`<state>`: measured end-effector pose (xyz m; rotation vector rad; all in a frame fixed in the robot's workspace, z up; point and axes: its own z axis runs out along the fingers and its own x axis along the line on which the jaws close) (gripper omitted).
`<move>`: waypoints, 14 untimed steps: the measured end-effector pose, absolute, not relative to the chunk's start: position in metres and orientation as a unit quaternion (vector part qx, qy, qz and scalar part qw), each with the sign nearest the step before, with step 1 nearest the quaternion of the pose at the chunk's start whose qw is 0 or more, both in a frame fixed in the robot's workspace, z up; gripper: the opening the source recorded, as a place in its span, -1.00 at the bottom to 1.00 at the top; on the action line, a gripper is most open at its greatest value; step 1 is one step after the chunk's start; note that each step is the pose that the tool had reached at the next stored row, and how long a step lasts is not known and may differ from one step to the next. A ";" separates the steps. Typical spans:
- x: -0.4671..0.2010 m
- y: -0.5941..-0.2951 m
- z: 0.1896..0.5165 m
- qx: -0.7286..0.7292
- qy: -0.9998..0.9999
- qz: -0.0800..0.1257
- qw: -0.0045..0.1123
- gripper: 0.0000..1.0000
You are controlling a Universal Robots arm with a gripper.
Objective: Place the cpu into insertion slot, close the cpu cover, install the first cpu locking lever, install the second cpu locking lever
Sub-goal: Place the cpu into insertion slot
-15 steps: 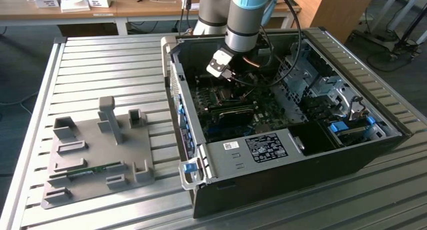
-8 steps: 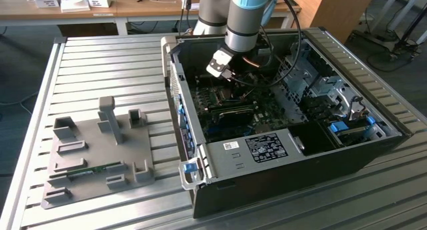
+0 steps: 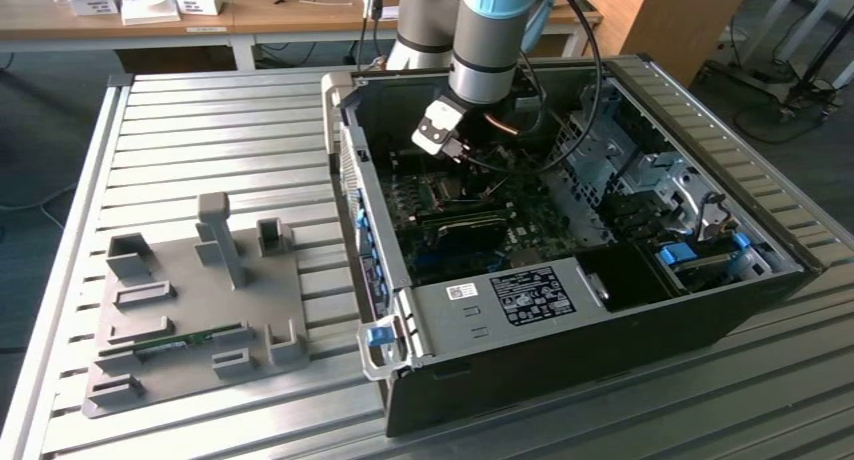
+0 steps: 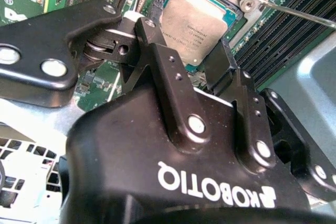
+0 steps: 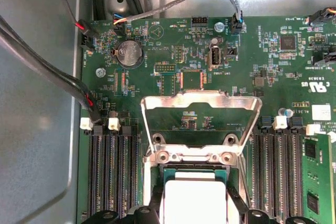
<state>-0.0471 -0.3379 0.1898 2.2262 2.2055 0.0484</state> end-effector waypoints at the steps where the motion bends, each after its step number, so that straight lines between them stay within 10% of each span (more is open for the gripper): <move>1: -0.047 -0.338 0.190 0.710 0.704 0.015 0.004 0.08; 14: -0.048 -0.338 0.190 0.710 0.704 0.015 0.004 0.08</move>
